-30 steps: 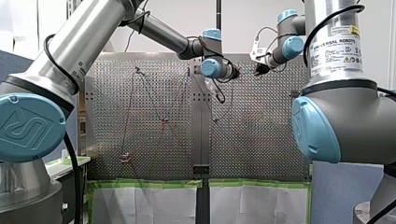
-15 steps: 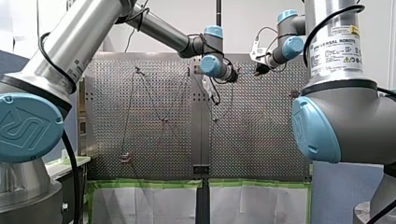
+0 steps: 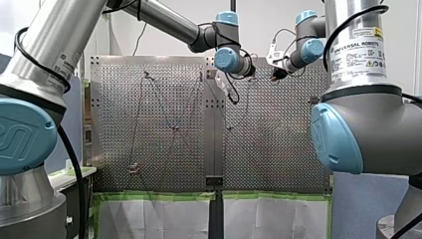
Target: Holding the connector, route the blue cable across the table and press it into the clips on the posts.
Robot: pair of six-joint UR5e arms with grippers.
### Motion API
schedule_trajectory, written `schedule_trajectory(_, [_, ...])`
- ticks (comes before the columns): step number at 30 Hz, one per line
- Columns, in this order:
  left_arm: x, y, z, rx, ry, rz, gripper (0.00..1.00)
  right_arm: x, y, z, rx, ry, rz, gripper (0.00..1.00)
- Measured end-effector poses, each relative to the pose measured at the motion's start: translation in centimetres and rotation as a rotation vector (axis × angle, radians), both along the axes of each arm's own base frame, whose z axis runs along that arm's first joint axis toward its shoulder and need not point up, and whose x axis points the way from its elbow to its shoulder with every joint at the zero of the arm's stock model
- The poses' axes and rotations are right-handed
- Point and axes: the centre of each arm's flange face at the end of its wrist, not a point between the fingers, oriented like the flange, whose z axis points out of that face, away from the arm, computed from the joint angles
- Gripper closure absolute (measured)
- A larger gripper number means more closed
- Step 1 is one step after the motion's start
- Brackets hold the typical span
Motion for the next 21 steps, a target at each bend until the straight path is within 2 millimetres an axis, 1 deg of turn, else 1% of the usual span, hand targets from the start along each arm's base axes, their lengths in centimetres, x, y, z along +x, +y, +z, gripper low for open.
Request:
schedule_trajectory(8, [-4.5, -0.1, 1.5, -0.075, -0.026, -0.004, 0.1, 0.0, 0.0, 0.0, 0.0, 0.0, 0.0, 1.0])
schedule_trajectory(11, [-6.1, -0.2, 1.7, -0.077, -0.04, -0.002, 0.1, 0.0, 0.0, 0.0, 0.0, 0.0, 0.0, 1.0])
schedule_trajectory(12, [-6.5, -0.3, 1.4, -0.073, -0.041, -0.001, 0.07, 0.0, 0.0, 0.0, 0.0, 0.0, 0.0, 1.0])
schedule_trajectory(16, [-7.9, -1.1, -0.9, -0.048, -0.032, 0.001, 0.07, 0.0, 0.0, 0.0, 0.0, 0.0, 0.0, 1.0])
schedule_trajectory(20, [-9.6, -2.1, -4.5, -0.043, 0.003, -0.002, 0.07, 0.0, 0.0, 0.0, 0.0, 0.0, 0.0, 1.0])
schedule_trajectory(21, [-10.0, -2.3, -5.3, -0.044, 0.011, -0.003, 0.04, 0.0, 0.0, 0.0, 0.0, 0.0, 0.0, 1.0])
